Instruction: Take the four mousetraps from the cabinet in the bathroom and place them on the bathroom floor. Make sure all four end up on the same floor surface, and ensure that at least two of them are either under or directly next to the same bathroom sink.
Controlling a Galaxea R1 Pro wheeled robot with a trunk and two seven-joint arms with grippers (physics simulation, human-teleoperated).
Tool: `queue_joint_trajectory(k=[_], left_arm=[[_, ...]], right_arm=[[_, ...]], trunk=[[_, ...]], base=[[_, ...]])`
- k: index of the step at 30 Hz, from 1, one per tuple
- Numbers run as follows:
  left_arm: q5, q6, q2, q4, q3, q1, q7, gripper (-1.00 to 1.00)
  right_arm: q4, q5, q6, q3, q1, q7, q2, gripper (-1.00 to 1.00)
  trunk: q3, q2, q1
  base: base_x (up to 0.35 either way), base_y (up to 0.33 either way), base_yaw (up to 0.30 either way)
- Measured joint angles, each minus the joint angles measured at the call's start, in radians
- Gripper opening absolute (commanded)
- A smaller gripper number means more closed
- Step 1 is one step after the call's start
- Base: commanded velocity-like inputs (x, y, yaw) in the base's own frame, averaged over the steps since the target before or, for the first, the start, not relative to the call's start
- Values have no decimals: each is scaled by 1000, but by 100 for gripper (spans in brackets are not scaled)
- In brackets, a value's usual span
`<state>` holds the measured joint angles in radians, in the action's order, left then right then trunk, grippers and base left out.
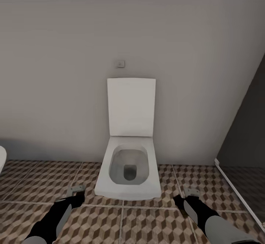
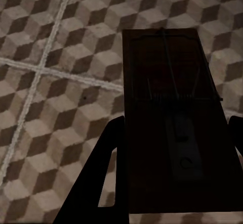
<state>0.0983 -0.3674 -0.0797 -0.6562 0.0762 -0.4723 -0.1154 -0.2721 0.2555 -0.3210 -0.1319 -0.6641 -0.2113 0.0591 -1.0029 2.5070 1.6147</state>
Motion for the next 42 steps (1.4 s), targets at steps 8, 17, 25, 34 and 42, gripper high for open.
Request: queue_joint_trajectory(k=[8,17,25,34,42], left_arm=[[0,0,0,0,0,0,0,-100],[0,0,0,0,0,0,0,-100],[0,0,0,0,0,0,0,-100],[0,1,0,0,0,0,0,-100],[0,2,0,0,0,0,0,-100]], right_arm=[[0,0,0,0,0,0,0,-100],[0,0,0,0,0,0,0,-100],[0,0,0,0,0,0,0,-100],[0,0,0,0,0,0,0,-100],[0,0,0,0,0,0,0,-100]], trunk=[[-31,2,4],[-66,4,8],[-97,6,11],[-132,8,15],[-163,10,19]], base=[[0,0,0],[0,0,0],[0,0,0],[0,0,0],[0,0,0]])
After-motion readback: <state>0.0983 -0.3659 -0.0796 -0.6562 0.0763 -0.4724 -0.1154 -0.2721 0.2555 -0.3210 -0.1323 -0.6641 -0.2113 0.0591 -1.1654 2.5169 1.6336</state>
